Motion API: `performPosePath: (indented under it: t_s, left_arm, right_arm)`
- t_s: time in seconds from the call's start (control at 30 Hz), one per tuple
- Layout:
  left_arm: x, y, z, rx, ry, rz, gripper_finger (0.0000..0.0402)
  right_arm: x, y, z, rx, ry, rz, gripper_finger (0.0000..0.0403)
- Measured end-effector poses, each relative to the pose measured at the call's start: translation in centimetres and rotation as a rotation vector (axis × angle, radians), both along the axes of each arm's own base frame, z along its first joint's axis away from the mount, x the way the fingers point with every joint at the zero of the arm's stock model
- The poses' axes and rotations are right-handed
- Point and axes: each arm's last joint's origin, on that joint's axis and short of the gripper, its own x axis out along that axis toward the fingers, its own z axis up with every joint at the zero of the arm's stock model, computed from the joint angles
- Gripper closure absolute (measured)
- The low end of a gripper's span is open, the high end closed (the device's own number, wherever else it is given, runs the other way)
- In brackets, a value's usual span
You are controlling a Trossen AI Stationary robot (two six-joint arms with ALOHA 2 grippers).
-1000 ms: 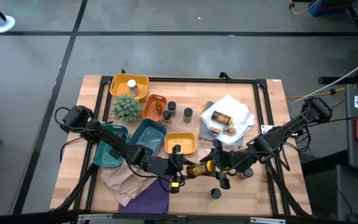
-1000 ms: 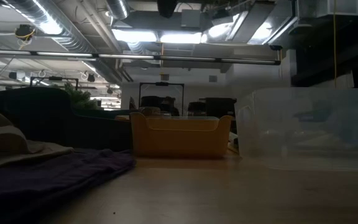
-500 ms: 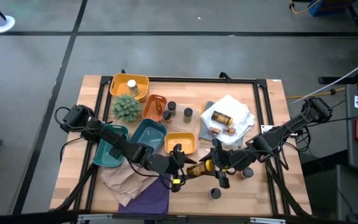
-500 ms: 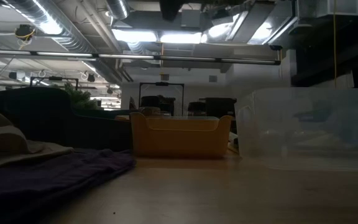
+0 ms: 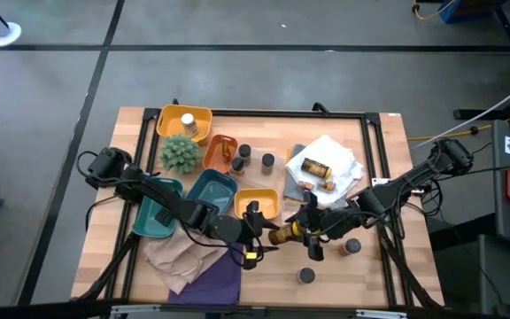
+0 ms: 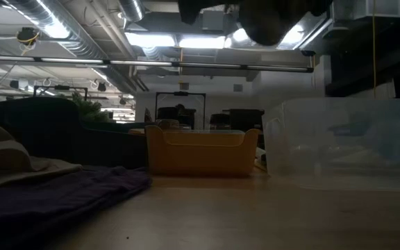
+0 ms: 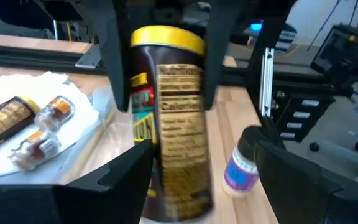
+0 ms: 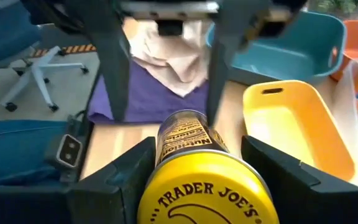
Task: Sort spices by type
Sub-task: Put the bottom yellow seasoning bottle into the bottom transparent bin
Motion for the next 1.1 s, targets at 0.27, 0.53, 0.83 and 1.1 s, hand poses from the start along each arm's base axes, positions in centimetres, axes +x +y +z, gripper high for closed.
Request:
performPosePath:
  t_s: [0.27, 0.53, 0.83, 1.1]
  left_arm:
    - [-1.9, 1.4, 2.4, 0.014, 0.059, 0.016, 0.0139]
    - [-2.7, 2.0, 3.2, 0.015, 0.083, 0.028, 0.0139]
    - [-2.5, 2.7, 3.3, 0.006, 0.084, 0.05, 0.0139]
    - [-2.5, 3.0, 3.1, 0.002, 0.111, 0.065, 0.0139]
  right_arm:
    - [0.1, -1.4, -0.3, -0.014, 0.103, -0.015, 0.0179]
    - [-0.4, -2.2, 1.1, -0.061, 0.208, -0.028, 0.0178]
    - [-1.7, -2.8, 0.2, -0.129, 0.374, -0.048, 0.0178]
    - [-2.3, -3.2, -0.3, -0.173, 0.455, -0.057, 0.0178]
